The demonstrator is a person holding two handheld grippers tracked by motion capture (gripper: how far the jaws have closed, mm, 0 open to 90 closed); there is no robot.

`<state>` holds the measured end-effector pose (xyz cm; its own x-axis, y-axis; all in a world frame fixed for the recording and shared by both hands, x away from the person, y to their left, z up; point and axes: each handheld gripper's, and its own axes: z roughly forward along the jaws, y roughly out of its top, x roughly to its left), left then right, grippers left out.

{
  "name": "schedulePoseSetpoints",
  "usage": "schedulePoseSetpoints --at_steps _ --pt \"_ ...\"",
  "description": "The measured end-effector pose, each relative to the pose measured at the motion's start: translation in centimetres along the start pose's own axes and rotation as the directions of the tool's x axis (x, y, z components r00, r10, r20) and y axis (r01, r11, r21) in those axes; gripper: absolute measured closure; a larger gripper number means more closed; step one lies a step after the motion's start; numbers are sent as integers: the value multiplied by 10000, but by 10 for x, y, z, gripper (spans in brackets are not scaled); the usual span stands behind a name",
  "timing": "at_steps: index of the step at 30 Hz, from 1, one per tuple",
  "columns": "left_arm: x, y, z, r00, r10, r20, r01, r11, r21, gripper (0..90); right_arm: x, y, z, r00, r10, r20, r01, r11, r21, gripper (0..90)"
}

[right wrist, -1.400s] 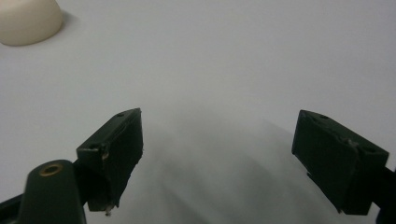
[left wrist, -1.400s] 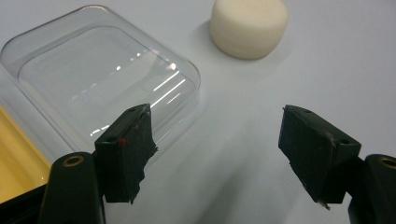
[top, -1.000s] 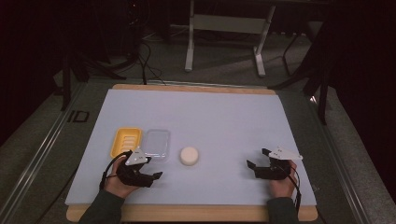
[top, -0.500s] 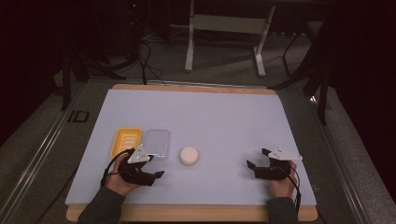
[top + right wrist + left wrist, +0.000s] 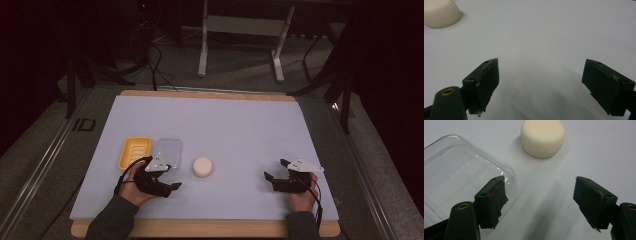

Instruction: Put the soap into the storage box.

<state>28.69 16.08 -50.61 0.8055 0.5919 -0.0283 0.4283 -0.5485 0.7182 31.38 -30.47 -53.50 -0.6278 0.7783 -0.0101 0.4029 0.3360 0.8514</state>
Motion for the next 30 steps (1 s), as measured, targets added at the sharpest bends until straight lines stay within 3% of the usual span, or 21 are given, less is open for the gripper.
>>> schedulePoseSetpoints --at_steps 30 --pt "2 23 16 9993 230 300 -242 9988 422 232 1 0 -1 9999 -100 11 100 9999 -40 142"
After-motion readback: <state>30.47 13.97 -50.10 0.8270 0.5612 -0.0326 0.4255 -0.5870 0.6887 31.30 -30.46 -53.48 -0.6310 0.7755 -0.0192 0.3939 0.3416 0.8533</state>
